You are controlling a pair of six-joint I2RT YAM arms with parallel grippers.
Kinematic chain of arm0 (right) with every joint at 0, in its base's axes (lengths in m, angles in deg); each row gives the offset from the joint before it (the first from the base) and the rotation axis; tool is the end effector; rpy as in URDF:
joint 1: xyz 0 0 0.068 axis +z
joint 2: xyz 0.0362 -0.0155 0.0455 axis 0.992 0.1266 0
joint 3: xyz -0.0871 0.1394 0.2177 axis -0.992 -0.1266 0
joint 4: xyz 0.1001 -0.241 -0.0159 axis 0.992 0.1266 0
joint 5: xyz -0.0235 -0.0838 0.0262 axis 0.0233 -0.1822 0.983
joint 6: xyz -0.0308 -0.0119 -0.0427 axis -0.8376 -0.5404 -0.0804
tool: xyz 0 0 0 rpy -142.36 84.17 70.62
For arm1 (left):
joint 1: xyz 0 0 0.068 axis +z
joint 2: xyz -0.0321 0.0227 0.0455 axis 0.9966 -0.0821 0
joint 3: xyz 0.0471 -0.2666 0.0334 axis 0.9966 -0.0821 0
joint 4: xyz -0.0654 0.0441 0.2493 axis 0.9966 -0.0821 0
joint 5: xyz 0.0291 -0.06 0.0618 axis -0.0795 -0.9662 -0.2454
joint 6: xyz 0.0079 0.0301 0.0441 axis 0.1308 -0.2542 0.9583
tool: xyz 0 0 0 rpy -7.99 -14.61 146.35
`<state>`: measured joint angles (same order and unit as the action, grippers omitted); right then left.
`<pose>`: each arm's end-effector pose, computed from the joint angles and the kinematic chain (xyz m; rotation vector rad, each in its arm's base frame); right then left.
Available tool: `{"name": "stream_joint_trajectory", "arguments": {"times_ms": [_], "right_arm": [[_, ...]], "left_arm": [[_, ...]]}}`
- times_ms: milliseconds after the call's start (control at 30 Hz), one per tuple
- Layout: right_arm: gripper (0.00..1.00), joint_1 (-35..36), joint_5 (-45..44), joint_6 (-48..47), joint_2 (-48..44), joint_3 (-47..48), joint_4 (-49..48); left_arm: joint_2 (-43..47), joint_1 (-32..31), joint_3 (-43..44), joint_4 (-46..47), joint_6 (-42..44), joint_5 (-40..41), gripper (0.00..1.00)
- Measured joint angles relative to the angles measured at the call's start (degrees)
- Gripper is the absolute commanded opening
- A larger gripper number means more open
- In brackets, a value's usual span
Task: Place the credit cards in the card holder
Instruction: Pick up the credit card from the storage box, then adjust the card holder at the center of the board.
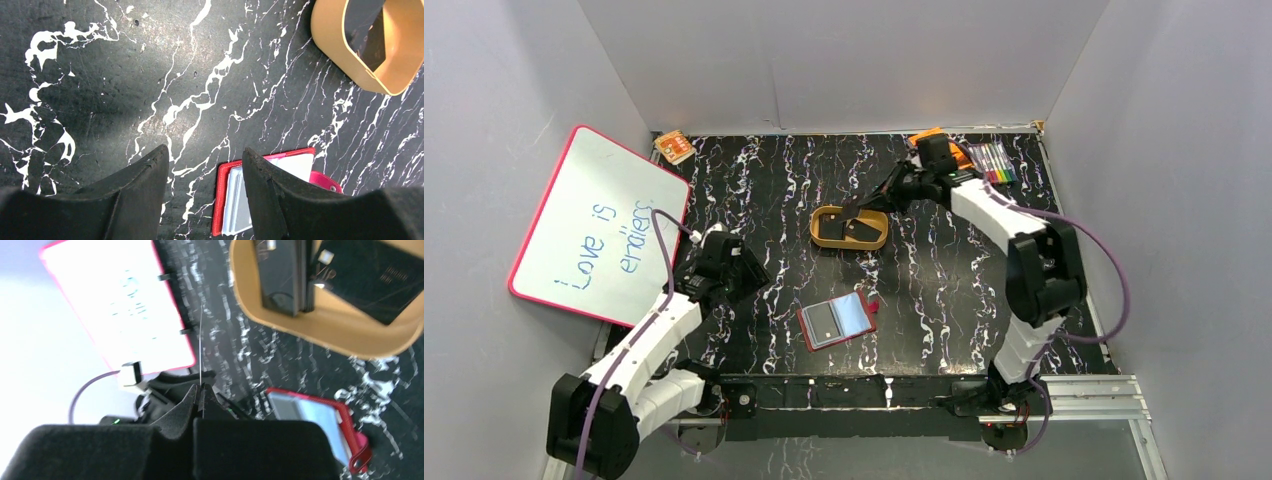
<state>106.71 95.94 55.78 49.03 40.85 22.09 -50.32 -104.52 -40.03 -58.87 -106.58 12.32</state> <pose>0.3689 0.1848 0.2492 0.5102 2.5213 1.3275 0.1943 -0.0655 0.2187 -0.6216 2.3277 -0.4862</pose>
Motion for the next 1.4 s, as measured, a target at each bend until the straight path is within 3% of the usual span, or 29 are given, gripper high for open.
{"name": "stream_joint_trajectory", "arguments": {"times_ms": [333, 467, 533, 600, 700, 833, 967, 1400], "right_arm": [[0.00, -2.43, 10.14, 5.46, -15.69, -10.32, 0.37], [0.00, -1.81, 8.26, -7.37, -19.17, -9.99, 7.98], [0.00, -1.51, 6.60, -12.72, -21.53, -10.58, 10.36], [0.00, -1.14, 4.35, -19.80, -27.28, -14.38, 12.31], [0.00, -0.57, 2.91, -26.53, -37.81, -23.39, 13.90], [0.00, 0.37, 2.29, -30.34, -46.23, -34.47, 15.06], [0.00, 0.55, 0.68, -30.56, -47.95, -40.54, 14.84], [0.00, 0.79, -3.28, -29.77, -55.23, -43.89, 14.91]], "left_arm": [[5.25, 0.00, 0.00, -1.86, -0.02, -2.32, 0.53], [6.45, -0.35, 0.00, -1.88, 1.29, -8.41, 0.56], [7.74, -1.70, -0.22, -1.49, 1.84, -10.73, 0.64], [9.60, -5.16, -0.74, -0.81, 2.10, -12.15, 0.74], [10.58, -12.22, -1.44, -0.15, 1.88, -12.52, 0.78], [6.14, -19.58, -1.57, 0.79, 0.90, -11.82, 0.78], [-1.55, -22.10, -1.86, 1.57, -0.28, -9.97, 0.77], [-17.77, -22.58, 2.27, 3.26, 2.01, -7.26, 0.71]]}}
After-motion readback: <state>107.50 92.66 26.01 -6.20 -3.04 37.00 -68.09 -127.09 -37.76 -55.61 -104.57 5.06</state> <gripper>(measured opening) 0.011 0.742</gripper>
